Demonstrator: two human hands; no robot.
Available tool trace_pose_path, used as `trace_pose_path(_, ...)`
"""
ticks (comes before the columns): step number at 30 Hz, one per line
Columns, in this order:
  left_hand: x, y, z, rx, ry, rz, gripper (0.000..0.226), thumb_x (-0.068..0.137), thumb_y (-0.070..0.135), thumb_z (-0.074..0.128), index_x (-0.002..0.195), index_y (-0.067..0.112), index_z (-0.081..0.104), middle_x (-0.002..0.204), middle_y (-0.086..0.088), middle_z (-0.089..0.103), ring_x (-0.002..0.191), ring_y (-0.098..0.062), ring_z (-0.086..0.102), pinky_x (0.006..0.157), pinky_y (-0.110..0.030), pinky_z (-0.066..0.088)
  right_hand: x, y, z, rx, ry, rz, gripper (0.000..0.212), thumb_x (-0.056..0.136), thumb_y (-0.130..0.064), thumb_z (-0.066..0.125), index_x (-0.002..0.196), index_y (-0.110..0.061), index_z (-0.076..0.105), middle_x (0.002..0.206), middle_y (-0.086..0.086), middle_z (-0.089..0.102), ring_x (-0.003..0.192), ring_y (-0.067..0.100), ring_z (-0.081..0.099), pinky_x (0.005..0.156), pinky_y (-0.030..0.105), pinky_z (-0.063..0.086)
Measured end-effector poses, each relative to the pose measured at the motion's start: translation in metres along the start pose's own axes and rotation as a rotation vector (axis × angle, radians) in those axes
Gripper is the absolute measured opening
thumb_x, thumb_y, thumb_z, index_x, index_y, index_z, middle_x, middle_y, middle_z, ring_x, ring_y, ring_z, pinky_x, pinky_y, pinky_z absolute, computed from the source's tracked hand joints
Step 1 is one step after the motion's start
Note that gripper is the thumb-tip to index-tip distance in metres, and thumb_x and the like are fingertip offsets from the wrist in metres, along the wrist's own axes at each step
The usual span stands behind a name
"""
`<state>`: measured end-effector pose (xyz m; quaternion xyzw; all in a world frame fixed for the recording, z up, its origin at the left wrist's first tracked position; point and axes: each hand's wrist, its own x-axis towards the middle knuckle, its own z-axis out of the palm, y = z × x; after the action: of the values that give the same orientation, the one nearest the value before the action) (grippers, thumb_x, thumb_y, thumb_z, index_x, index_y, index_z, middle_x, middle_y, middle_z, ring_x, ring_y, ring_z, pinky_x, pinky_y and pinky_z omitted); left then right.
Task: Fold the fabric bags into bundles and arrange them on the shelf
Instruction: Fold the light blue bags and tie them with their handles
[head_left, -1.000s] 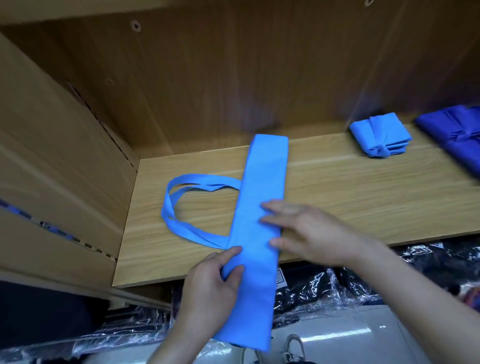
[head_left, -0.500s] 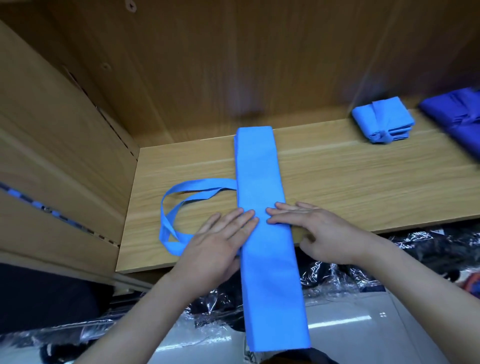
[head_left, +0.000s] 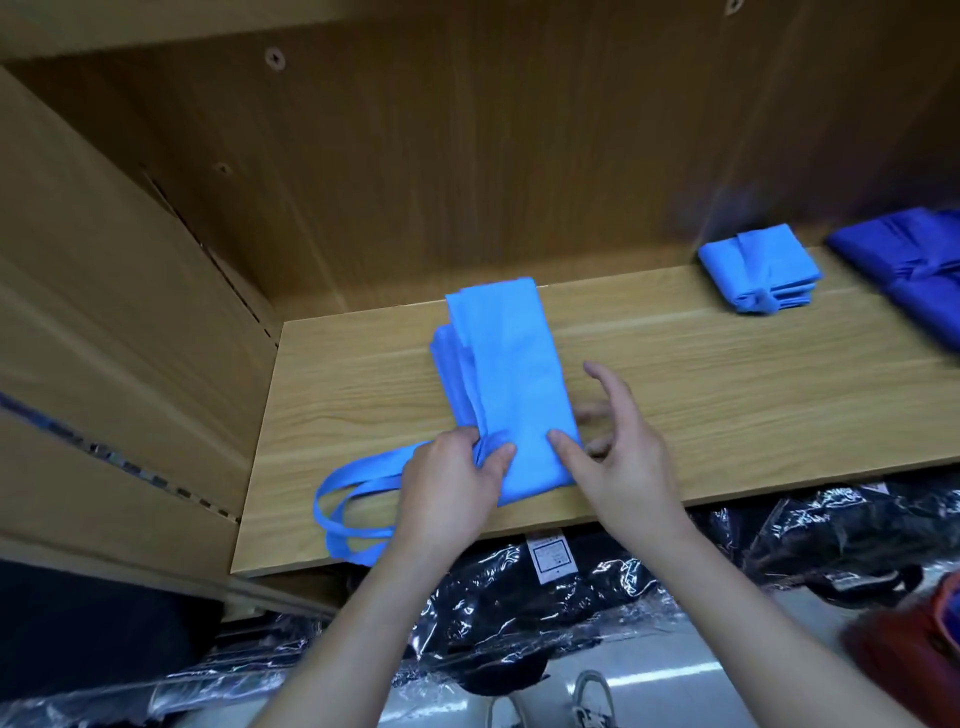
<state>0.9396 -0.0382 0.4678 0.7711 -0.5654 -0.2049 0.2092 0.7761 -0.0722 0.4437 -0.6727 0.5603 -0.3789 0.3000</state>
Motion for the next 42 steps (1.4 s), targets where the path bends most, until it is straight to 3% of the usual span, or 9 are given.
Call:
trace_pose_path(5, -0.014, -0.002, 0.003, -0.035, -0.008, -0.044, 0.033, 0.087, 0.045, 0.064, 0.077, 0.014, 0.054, 0.074, -0.003, 0.061, 0.088, -0.031, 0.059, 0.064, -0.037, 0.031, 0.004, 0.001, 0.007, -0.258, -0.076, -0.082, 0.044, 0.09, -0.036, 0.064, 0.131, -0.021, 0.058, 0.106, -0.001, 0.066, 0.088, 0.025, 0.064, 0.075, 0.033, 0.047)
trace_pose_path(9, -0.027, -0.003, 0.0, 0.04, 0.142, 0.014, 0.055, 0.086, 0.041, 0.065, 0.134, 0.022, 0.047, 0.116, 0.003, 0.058, 0.103, -0.022, 0.059, 0.076, -0.034, 0.043, 0.005, -0.01, 0.009, -0.432, -0.196, -0.051, 0.048, 0.097, -0.04, 0.051, 0.142, -0.024, 0.045, 0.113, 0.0, 0.056, 0.099, 0.03, 0.06, 0.078, 0.037, 0.046)
trace_pose_path(13, -0.029, -0.003, -0.004, 0.196, 0.155, 0.107, 0.07, 0.093, 0.042, 0.052, 0.152, 0.024, 0.017, 0.135, 0.004, 0.05, 0.107, -0.024, 0.06, 0.072, -0.036, 0.047, 0.01, -0.019, 0.007, -0.57, -0.293, -0.021, 0.043, 0.1, -0.047, 0.04, 0.136, -0.024, 0.042, 0.105, -0.001, 0.053, 0.098, 0.028, 0.059, 0.067, 0.034, 0.04)
trace_pose_path(21, -0.027, -0.006, -0.009, 0.211, 0.071, 0.059, 0.092, 0.088, 0.049, 0.059, 0.15, 0.034, -0.007, 0.108, 0.009, 0.067, 0.092, -0.023, 0.066, 0.072, -0.035, 0.05, 0.022, -0.033, 0.015, -0.626, -0.219, 0.034, 0.037, 0.096, -0.049, 0.049, 0.11, -0.017, 0.059, 0.108, 0.002, 0.051, 0.099, 0.028, 0.058, 0.069, 0.034, 0.039)
trace_pose_path(26, -0.03, -0.003, -0.014, 0.476, 0.273, 0.244, 0.077, 0.057, 0.044, 0.085, 0.128, 0.029, 0.057, 0.09, 0.0, 0.057, 0.083, -0.025, 0.056, 0.062, -0.036, 0.047, 0.018, -0.028, 0.027, -0.587, -0.189, 0.014, 0.041, 0.096, -0.051, 0.047, 0.125, -0.022, 0.053, 0.115, 0.001, 0.052, 0.11, 0.024, 0.055, 0.08, 0.034, 0.043)
trace_pose_path(30, -0.002, -0.013, -0.009, 0.498, 0.307, 0.416, 0.047, 0.08, 0.048, 0.058, 0.117, 0.021, 0.068, 0.123, -0.01, 0.062, 0.114, -0.03, 0.058, 0.088, -0.04, 0.052, 0.015, -0.025, 0.027, -0.613, -0.237, -0.037, 0.047, 0.098, -0.045, 0.046, 0.138, -0.021, 0.047, 0.117, 0.005, 0.051, 0.113, 0.028, 0.052, 0.087, 0.038, 0.042)
trace_pose_path(35, 0.023, -0.029, -0.004, 0.444, -0.107, 0.275, 0.069, 0.098, 0.057, 0.017, 0.154, 0.016, 0.018, 0.164, -0.005, 0.004, 0.15, -0.019, -0.002, 0.119, -0.034, 0.014, 0.004, -0.017, 0.029, -0.598, -0.186, -0.153, 0.048, 0.088, -0.042, 0.043, 0.121, -0.013, 0.062, 0.098, 0.006, 0.058, 0.088, 0.03, 0.059, 0.067, 0.042, 0.05)
trace_pose_path(39, 0.037, -0.028, -0.014, 0.269, 0.01, 0.239, 0.04, 0.098, 0.043, 0.047, 0.129, 0.018, 0.042, 0.149, -0.004, 0.039, 0.137, -0.027, 0.03, 0.107, -0.033, 0.029, -0.001, -0.014, 0.027, -0.591, -0.218, -0.19, 0.054, 0.087, -0.044, 0.037, 0.127, -0.014, 0.058, 0.106, 0.002, 0.059, 0.092, 0.027, 0.058, 0.069, 0.041, 0.047)
trace_pose_path(42, 0.051, -0.018, -0.029, 0.189, -0.022, 0.066, 0.053, 0.081, 0.043, 0.074, 0.114, 0.018, 0.041, 0.116, -0.001, 0.059, 0.108, -0.03, 0.051, 0.078, -0.034, 0.035, 0.004, -0.012, 0.022, -0.466, -0.302, -0.127, 0.049, 0.095, -0.039, 0.048, 0.142, -0.022, 0.045, 0.125, -0.003, 0.051, 0.115, 0.022, 0.048, 0.089, 0.04, 0.038)
